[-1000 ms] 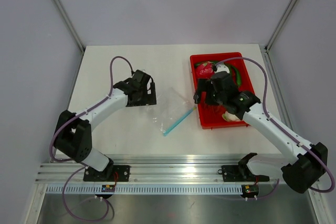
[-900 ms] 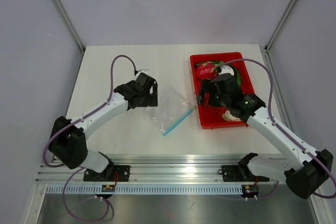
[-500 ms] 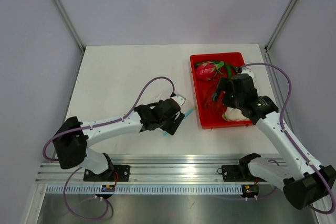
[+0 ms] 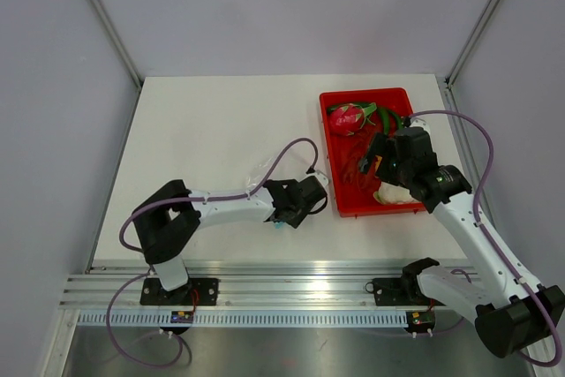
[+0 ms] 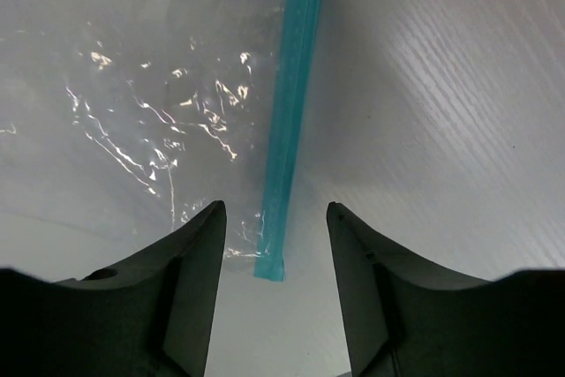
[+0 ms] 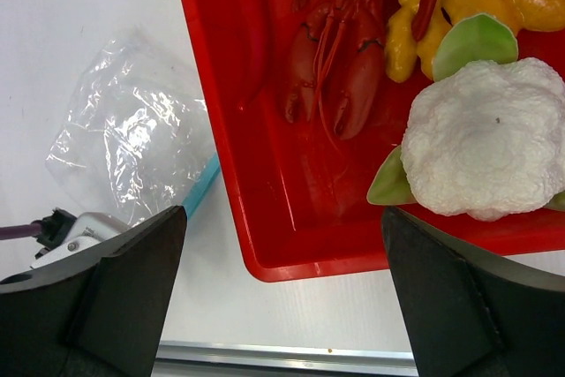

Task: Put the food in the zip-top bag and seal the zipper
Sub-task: Pick up the zipper food storage bag at the center of the board.

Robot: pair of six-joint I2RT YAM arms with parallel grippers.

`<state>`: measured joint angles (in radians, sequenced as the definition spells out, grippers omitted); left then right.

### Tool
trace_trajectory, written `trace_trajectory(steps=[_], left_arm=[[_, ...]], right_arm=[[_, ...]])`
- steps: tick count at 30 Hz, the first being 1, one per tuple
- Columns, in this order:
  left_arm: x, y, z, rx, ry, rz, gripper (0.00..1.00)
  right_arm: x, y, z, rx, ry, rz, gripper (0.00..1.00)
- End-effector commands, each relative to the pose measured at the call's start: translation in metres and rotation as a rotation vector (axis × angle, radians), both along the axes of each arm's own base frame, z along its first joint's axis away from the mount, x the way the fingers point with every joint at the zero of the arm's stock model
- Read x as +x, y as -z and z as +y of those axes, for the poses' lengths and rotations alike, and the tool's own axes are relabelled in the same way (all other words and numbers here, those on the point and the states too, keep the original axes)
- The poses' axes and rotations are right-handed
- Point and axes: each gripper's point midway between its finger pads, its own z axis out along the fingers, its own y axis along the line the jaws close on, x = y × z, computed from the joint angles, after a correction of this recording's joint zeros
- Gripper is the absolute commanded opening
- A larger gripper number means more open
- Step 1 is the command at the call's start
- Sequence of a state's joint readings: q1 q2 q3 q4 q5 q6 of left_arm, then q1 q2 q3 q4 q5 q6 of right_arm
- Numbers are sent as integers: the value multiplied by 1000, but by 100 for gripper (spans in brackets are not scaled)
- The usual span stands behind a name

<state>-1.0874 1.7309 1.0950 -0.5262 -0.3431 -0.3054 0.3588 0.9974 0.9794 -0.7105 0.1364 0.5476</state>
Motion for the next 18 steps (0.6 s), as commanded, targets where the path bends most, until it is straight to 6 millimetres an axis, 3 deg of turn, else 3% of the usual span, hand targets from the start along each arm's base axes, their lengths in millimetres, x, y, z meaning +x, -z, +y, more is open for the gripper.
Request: trace_trajectory(steps=[1, 3, 7, 10, 14, 17, 18], left_arm=[[25, -21, -17, -36, -26, -110, 44], [29, -18, -16, -7, -32, -122, 37], [30, -12, -18, 5, -18, -116, 36], [30, -6, -18, 22, -9, -107, 39], [30, -7, -19, 18, -7, -105, 50], [29, -6, -20, 10, -3, -102, 50], [30, -5, -21, 10, -1, -104, 45]], right_arm=[[1, -8, 3, 30, -5, -24, 100], [0, -8, 3, 31, -6, -22, 99], [0, -9, 3, 30, -9, -24, 99], [0, -9, 2, 18, -9, -21, 100], [1, -12, 1, 9, -10, -25, 100], [1, -12, 1, 14, -8, -25, 99], [1, -13, 1, 17, -8, -26, 99]])
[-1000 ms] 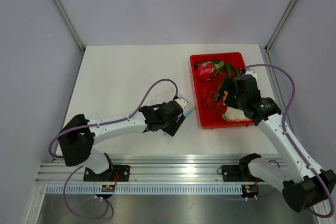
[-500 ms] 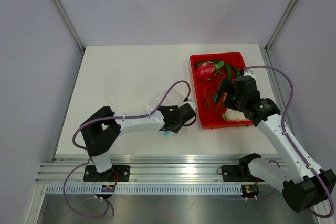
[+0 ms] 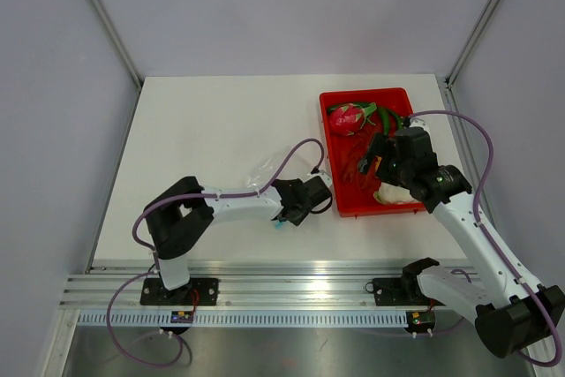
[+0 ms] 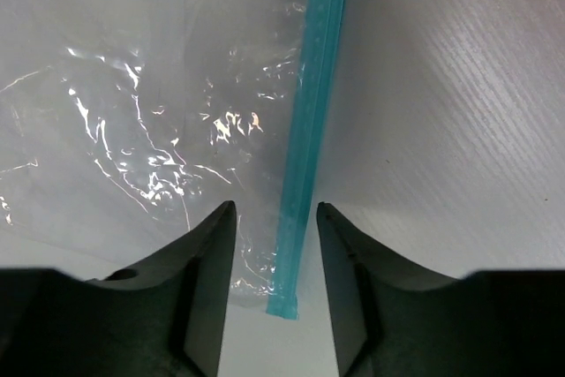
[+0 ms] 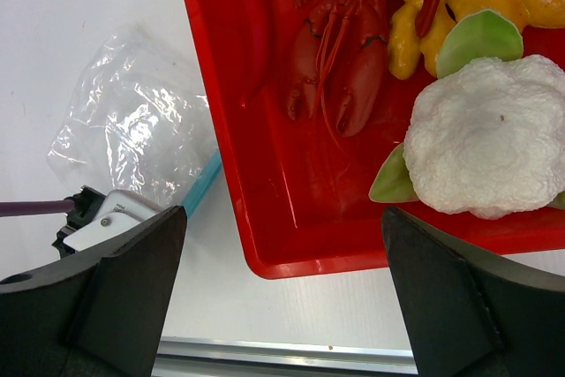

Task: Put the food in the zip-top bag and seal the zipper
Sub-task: Pick up the zipper food storage bag at the center of the board.

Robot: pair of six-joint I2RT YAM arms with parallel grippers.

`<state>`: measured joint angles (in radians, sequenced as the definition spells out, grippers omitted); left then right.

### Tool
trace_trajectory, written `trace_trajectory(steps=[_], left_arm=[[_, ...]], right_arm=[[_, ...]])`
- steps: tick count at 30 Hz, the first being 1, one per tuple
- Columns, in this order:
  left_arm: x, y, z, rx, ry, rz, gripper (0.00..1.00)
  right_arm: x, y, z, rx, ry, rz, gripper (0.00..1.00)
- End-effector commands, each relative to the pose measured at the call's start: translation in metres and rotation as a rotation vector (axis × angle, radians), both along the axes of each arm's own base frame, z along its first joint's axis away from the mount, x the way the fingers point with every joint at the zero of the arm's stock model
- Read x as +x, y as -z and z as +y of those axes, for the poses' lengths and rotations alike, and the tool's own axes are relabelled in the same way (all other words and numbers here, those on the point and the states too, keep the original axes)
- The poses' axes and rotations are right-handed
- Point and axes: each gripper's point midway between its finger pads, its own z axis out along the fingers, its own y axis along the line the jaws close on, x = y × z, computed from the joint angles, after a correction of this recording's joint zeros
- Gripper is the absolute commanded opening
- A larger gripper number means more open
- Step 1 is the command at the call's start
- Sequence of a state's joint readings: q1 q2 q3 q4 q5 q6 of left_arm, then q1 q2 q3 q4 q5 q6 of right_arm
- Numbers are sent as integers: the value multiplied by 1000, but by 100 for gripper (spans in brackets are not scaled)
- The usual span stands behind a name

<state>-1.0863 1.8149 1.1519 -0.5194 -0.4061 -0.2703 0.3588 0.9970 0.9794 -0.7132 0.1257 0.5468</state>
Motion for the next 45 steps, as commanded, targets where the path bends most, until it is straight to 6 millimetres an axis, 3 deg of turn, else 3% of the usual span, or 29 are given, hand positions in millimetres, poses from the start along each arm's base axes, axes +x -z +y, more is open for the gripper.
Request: trace_trajectory(steps=[1, 4, 12, 13, 14, 17, 19, 27, 32, 36, 41, 45], left_arm=[[16, -14, -16, -50, -7, -64, 42], [19, -9, -13, -27, -14, -72, 31], [26, 1, -8, -29, -18, -54, 28], [29, 2, -6, -27, -22, -51, 24], [29, 2, -5, -27, -28, -51, 12], [37, -5, 4, -17, -89, -63, 0], [39, -9, 10, -26, -105, -67, 0], [53, -58, 25, -201, -204, -72, 0], [52, -94, 30, -345, -246, 1, 0], [56, -129, 37, -466, -275, 15, 0], [59, -139, 39, -505, -300, 44, 0], [56, -141, 38, -523, -312, 62, 0]], right_arm=[[1, -12, 1, 17, -2, -29, 99], [0, -11, 1, 19, -3, -28, 100], [1, -12, 3, 29, -8, -33, 100], [1, -11, 4, 32, -12, -32, 100], [1, -9, 5, 33, -19, -26, 99], [2, -11, 10, 51, -37, -34, 99], [6, -13, 14, 65, -48, -50, 99], [15, -15, 28, 113, -81, -51, 100], [10, -16, 57, 220, -125, -48, 99], [9, -14, 102, 260, -207, -47, 99], [12, -2, 140, 274, -281, 5, 100], [20, 3, 156, 289, -286, 11, 99]])
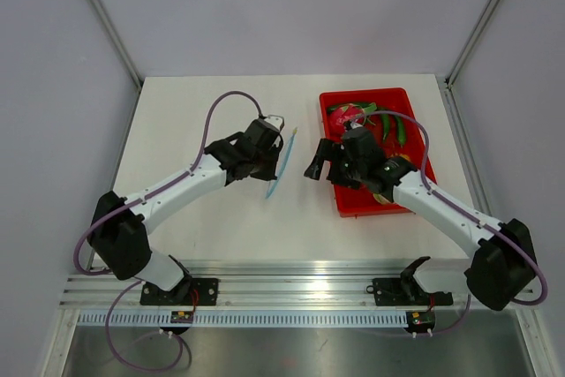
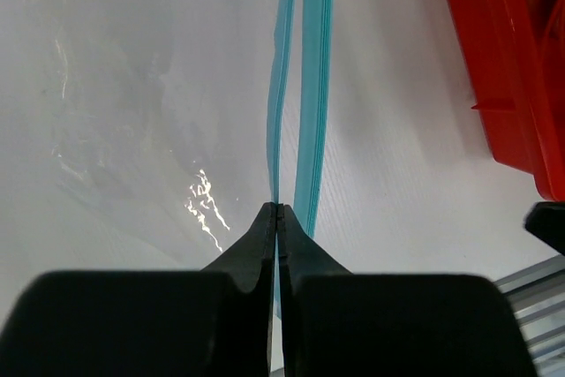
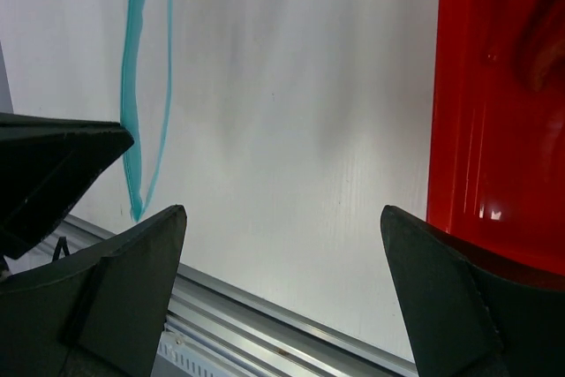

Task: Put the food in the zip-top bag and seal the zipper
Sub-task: Pick up the zipper food storage bag at the center of the board, then open the zipper of the food storage bag at the center of the board.

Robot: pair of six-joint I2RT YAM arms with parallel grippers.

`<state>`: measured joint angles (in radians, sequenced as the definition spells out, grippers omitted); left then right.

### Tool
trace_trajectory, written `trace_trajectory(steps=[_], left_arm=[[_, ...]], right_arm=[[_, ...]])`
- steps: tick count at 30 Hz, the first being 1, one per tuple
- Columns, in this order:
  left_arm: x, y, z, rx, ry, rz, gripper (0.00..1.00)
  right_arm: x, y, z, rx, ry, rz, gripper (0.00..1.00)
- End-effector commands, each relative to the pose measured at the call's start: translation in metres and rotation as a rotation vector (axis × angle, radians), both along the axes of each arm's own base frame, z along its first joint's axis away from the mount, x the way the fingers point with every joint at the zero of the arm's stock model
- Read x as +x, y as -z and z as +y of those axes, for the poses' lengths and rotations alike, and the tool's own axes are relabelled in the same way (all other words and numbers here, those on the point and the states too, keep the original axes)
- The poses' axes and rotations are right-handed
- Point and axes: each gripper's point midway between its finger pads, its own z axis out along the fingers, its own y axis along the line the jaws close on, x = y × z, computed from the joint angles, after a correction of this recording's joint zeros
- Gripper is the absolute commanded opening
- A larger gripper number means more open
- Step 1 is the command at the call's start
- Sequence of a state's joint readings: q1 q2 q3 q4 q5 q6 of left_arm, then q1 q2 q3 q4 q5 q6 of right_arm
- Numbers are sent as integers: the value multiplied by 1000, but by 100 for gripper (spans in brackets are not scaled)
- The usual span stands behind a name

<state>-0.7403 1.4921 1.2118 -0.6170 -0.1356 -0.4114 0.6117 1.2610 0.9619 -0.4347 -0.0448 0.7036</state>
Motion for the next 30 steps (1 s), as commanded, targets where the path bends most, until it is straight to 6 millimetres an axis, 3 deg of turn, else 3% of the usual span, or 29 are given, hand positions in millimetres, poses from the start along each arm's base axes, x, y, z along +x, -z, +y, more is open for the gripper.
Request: trace_trajectory(steps=[1, 10, 15, 26, 30], left_arm=[[-4, -25, -11, -93, 10, 1, 0], [-7, -34, -12, -123, 15, 17, 0], [-6, -45, -9, -144, 6, -2, 0], [-10, -48, -7, -159, 18, 2, 0], [-9, -49, -4, -154, 7, -4, 0]], right_arm=[[20, -35, 29, 101, -2, -81, 99], [39, -21, 58, 110, -34, -55, 97], [47, -12, 65, 100, -39, -44, 92], [57, 7, 84, 107, -78, -19, 82], [53, 3, 82, 120, -70, -25, 81]])
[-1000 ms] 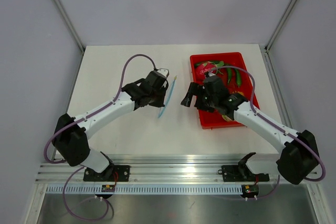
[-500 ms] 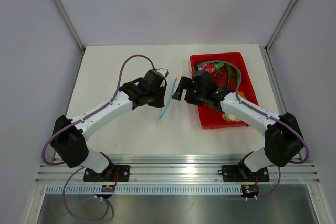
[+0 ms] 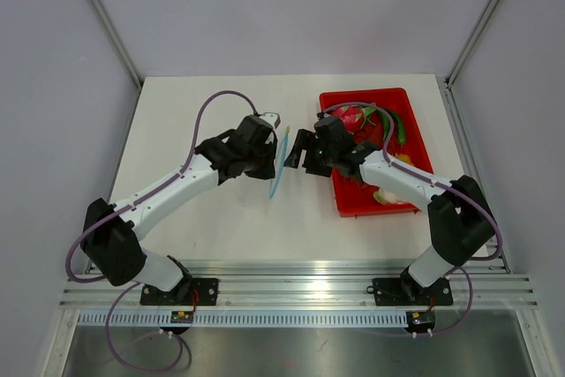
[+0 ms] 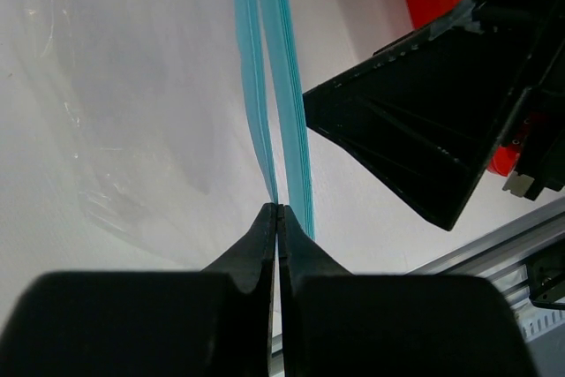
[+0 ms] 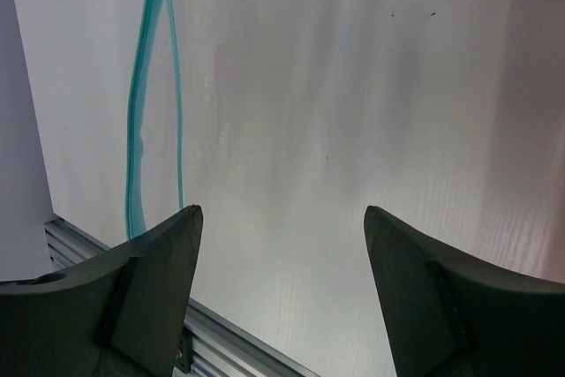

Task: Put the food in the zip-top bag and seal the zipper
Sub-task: Open the zipper of the food storage bag at the center of the board.

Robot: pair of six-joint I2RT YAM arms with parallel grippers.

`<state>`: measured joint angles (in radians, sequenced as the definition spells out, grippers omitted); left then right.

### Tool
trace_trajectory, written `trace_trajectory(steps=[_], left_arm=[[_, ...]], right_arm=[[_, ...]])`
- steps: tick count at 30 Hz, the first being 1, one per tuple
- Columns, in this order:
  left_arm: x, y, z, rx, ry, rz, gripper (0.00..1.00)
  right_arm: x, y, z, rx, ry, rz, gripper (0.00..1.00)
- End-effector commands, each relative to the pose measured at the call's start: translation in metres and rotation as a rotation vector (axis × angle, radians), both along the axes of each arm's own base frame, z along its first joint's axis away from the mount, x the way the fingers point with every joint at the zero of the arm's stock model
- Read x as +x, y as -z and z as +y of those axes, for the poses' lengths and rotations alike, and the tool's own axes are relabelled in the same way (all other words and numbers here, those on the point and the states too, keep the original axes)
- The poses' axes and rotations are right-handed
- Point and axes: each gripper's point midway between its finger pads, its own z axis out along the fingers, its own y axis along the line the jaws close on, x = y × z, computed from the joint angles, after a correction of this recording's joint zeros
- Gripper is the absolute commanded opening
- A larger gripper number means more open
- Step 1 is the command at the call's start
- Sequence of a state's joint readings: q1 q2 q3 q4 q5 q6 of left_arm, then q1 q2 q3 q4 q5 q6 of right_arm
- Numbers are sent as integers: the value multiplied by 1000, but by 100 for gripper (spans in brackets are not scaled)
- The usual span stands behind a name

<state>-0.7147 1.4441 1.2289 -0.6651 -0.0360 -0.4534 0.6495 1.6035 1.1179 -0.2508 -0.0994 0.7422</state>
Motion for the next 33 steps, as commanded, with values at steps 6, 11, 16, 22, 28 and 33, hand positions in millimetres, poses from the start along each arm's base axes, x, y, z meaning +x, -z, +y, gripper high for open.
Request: trace_trajectory(steps=[6, 11, 16, 22, 28, 33], left_arm=[[4, -29, 3, -67, -24, -50, 0], [3, -26, 3, -74, -25, -42, 0], [2, -35, 3, -91, -24, -56, 0], [0, -45, 6, -108, -22, -72, 0], [-2, -58, 8, -137, -16, -117, 0], [0, -46, -3, -138, -3, -60, 3]], right_arm=[[-11, -57, 9, 120, -7, -108, 86], [-9, -53, 13, 98, -19, -104, 87], [-4, -32, 24, 83, -40, -69, 85], [6, -11, 30, 49, -39, -50, 65], [11, -19, 21, 2, -9, -82, 0], [6, -33, 17, -36, 0, -108, 0]])
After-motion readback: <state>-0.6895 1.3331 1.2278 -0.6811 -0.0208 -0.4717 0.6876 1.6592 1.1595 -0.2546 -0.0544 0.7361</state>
